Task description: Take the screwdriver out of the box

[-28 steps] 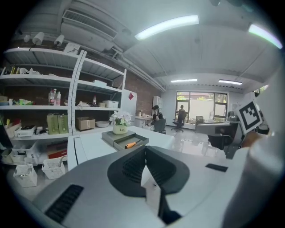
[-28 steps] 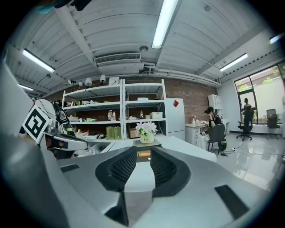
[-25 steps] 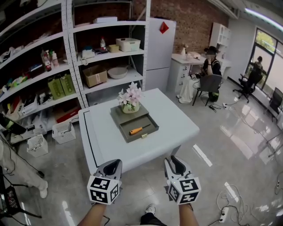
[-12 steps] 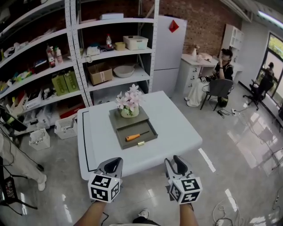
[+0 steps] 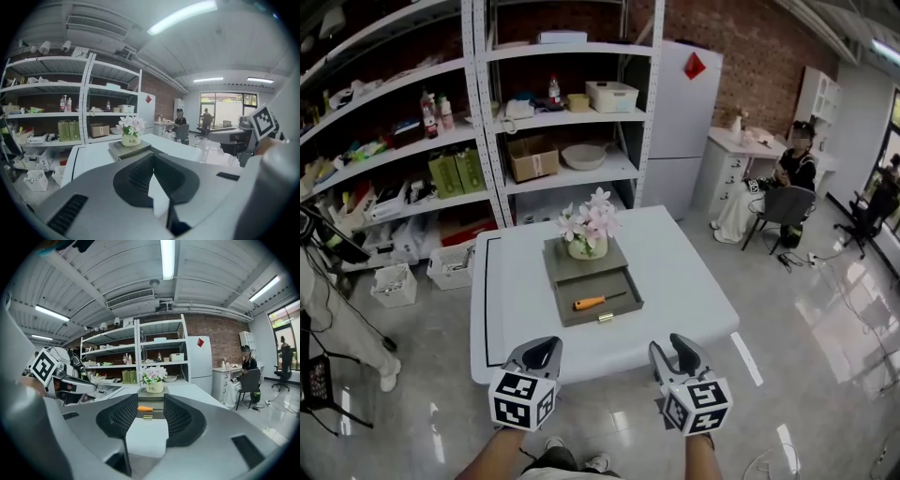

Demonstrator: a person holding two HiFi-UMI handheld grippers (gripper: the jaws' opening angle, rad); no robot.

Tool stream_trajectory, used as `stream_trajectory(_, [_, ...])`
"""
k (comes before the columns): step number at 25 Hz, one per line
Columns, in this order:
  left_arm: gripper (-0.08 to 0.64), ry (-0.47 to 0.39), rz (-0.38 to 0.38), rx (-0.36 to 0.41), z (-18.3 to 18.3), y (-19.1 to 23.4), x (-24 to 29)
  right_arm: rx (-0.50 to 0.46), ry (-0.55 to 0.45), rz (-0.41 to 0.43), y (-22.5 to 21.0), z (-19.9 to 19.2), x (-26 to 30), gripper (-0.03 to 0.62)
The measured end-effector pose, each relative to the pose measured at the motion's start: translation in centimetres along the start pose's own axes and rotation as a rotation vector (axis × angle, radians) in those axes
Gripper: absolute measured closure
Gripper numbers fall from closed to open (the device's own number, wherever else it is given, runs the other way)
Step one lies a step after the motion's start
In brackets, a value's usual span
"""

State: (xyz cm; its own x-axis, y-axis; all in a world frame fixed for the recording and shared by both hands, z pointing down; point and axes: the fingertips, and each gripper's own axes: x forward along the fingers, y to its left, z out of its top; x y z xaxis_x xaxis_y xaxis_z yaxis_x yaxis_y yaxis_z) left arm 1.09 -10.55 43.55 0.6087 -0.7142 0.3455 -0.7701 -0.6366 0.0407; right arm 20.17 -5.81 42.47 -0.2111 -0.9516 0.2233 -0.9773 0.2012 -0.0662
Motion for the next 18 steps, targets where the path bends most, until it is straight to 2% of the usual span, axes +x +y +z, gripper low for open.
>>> stream_trajectory(11, [0.557, -0.004, 0.083, -0.049, -0.6, 4.0, 1.5, -0.099, 0.051, 0.158, 1.5, 0.5, 6.3, 0.413])
stream_trajectory(18, [0.557, 0.019, 0.103, -0.079, -1.2, 6.8, 4.2, -0.256, 0.142, 0.324, 3.8, 0.0, 11.9, 0.413])
